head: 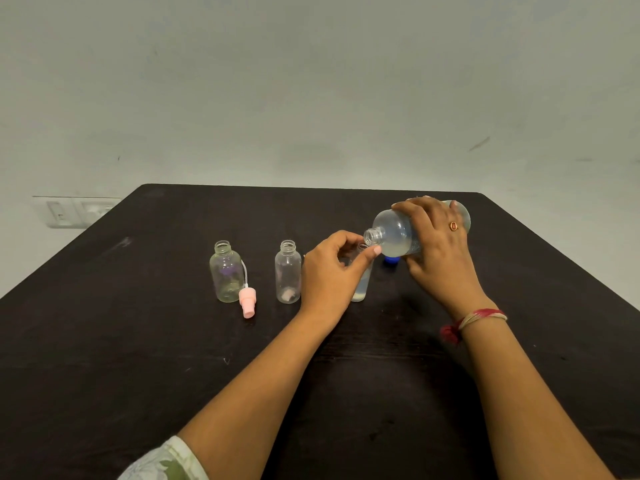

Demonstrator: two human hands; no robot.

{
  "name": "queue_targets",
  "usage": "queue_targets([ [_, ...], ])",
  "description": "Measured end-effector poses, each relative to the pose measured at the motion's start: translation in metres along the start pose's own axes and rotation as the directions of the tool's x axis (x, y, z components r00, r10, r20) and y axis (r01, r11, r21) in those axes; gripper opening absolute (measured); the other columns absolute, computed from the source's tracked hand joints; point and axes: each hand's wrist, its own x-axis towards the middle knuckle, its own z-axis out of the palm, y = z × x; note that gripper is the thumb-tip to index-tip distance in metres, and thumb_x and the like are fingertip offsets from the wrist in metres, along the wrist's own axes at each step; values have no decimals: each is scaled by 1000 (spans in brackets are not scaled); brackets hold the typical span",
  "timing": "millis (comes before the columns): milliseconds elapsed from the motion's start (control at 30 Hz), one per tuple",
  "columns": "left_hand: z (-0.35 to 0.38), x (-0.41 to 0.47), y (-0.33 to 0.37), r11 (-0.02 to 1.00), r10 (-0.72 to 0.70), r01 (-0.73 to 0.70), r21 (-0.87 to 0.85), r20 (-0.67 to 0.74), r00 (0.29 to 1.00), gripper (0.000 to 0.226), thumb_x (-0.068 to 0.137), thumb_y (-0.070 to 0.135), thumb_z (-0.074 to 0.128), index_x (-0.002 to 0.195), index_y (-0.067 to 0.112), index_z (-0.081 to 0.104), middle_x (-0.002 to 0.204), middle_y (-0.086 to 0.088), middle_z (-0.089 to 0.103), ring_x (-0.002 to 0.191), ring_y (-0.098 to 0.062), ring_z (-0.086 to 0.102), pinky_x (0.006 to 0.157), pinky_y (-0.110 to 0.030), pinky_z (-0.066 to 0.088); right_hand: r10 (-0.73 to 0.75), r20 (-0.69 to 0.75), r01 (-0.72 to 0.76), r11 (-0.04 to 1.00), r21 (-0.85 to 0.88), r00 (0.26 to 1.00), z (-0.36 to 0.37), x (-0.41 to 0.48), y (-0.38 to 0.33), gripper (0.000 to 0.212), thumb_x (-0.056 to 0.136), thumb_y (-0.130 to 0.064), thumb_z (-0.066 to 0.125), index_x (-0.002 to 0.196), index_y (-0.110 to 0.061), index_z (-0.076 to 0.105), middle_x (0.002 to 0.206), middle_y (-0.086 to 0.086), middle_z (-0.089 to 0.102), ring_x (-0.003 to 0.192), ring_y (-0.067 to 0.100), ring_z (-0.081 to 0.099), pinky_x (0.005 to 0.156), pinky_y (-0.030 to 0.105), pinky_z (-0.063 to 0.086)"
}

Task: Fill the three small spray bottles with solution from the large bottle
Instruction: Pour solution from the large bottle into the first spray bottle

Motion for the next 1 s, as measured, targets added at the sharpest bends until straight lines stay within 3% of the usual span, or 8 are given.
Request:
queue_targets([
  [667,1,0,-1,1000,13,-12,15,-10,1000,20,80,40,75,89,23,70,82,13,69,80,-3,65,69,-25,54,-1,1,2,1000,-31,1000,-1,1,-1,73,64,1,71,129,-20,44,129,11,47,128,31,41,116,51,13],
  [1000,1,0,-2,1000,17,-17,14,-9,1000,22,80,41,75,90,22,70,84,13,69,82,-2,65,68,-19,52,5,1,-5,1000,-23,1000,-2,1,-1,72,65,1,71,129,-20,44,129,11,47,128,31,40,116,50,11],
])
